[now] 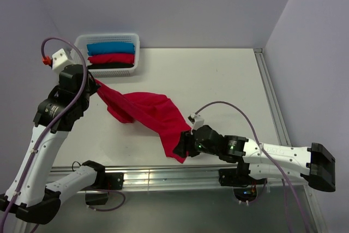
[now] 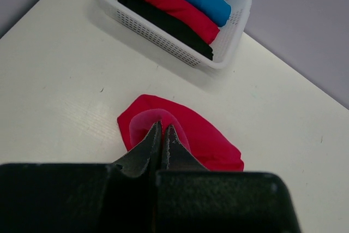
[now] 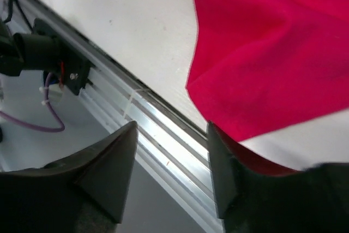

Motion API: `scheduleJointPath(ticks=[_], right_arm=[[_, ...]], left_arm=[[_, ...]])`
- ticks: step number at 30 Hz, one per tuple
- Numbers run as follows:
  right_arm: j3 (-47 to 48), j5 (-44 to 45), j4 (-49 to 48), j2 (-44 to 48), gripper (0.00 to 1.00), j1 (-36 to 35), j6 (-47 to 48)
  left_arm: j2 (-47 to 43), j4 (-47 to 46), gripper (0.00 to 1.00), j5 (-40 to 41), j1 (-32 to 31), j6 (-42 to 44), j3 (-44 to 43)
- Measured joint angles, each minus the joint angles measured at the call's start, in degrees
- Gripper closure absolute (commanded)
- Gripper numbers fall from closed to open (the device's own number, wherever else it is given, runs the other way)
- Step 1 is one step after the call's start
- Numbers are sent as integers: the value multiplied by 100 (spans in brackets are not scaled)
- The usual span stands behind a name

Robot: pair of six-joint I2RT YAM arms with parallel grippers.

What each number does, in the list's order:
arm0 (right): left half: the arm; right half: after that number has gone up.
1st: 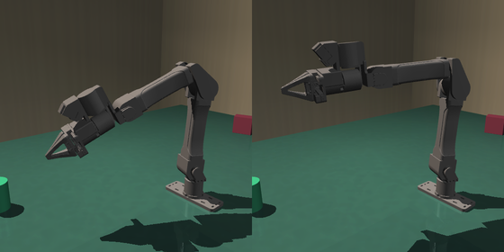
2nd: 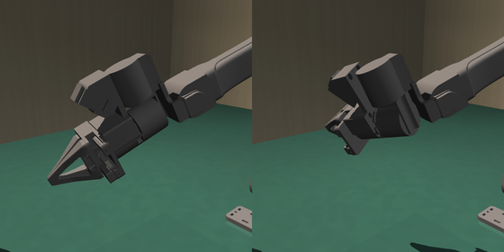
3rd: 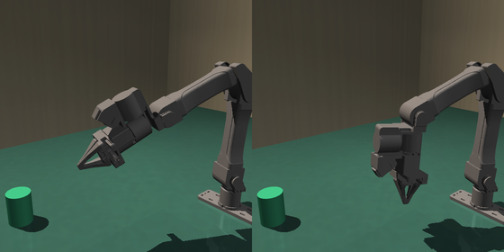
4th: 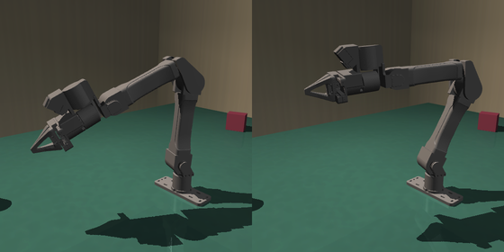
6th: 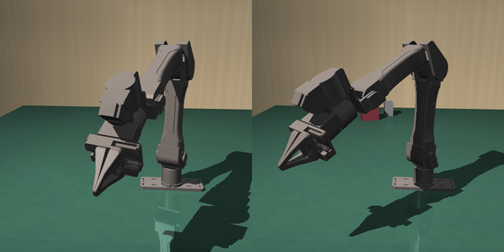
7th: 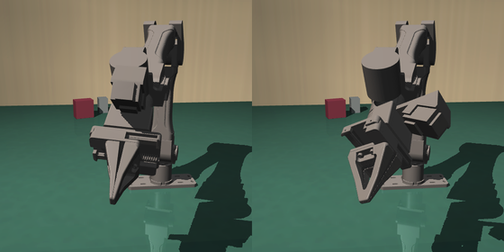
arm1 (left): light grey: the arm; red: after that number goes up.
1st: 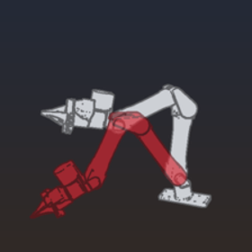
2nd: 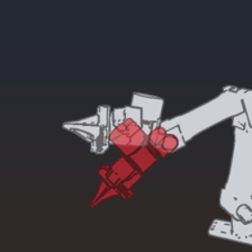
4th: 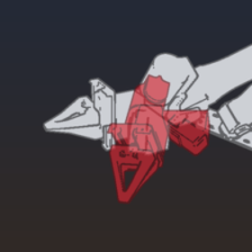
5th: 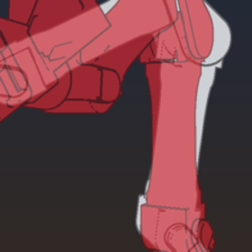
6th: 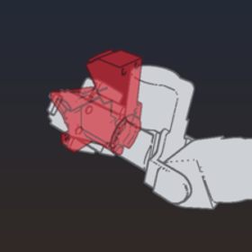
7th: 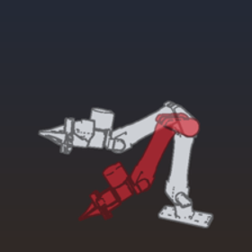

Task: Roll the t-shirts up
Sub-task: Flatten the tshirt

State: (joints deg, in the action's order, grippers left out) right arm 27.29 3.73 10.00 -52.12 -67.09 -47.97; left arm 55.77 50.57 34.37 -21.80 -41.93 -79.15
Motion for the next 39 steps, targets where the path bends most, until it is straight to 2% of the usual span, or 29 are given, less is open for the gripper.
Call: scheduleJointPath(ticks=[2,7,15,20,24,29,30,31,34,39], right_arm=[[-42,120,125,83,52,0,-118],[-282,184,162,-48,66,0,-313],[-328,151,-35,-1139,76,0,-389],[-262,411,225,-1519,88,0,-568],[-243,870,822,-1305,85,0,-1064],[-411,1403,1567,-492,76,0,-1663],[-433,1480,1707,-363,72,0,-1753],[-444,1539,1818,-260,60,0,-1829],[-485,1569,1943,4,47,0,-1919],[-815,1259,1598,382,46,0,-1976]], left_arm=[[50,7,100,0,63,50,-35],[107,9,100,-26,269,107,-57],[94,-11,100,-173,407,212,-52],[85,-24,100,-205,444,232,-15],[83,-74,100,-267,476,234,101],[68,-175,100,-374,485,232,293],[68,-181,100,-398,485,232,308],[68,-190,100,-424,485,232,315],[26,-293,100,-481,485,234,398],[-17,-313,100,-501,487,234,433]])
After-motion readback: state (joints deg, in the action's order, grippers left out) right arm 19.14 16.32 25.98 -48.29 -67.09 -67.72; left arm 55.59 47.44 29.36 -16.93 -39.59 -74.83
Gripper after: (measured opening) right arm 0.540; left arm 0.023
